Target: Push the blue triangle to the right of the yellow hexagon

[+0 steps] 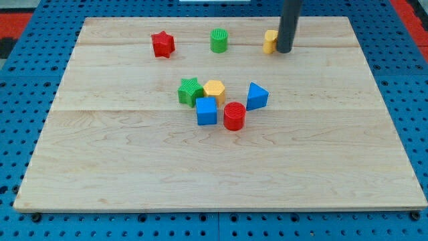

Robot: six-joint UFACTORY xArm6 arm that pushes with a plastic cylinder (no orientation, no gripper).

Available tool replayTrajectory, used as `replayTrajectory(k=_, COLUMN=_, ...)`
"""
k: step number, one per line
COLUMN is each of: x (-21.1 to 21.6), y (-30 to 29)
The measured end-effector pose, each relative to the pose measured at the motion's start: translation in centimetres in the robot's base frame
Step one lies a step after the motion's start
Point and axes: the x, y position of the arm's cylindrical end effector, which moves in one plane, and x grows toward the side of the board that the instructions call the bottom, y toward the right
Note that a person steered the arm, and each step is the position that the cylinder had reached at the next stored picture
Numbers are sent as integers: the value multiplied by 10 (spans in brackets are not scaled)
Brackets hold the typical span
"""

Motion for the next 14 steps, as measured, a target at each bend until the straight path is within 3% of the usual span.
replayTrajectory(k=1, x=25, y=2)
replayTrajectory(k=2, x=94, y=16)
replayTrajectory(k=3, x=95, y=-16)
replayTrajectory(k=5, x=99, y=-7)
replayTrajectory(k=6, x=137, y=-26)
replayTrajectory(k=7, x=144, y=-69)
replayTrajectory(k=8, x=119, y=-103)
replayTrajectory(k=9, x=181, y=-68)
replayTrajectory(k=10, x=213, y=-84)
replayTrajectory(k=11, x=146, y=-124)
replayTrajectory(k=12, x=127, y=-122)
replayTrajectory(k=14, x=131, y=-72)
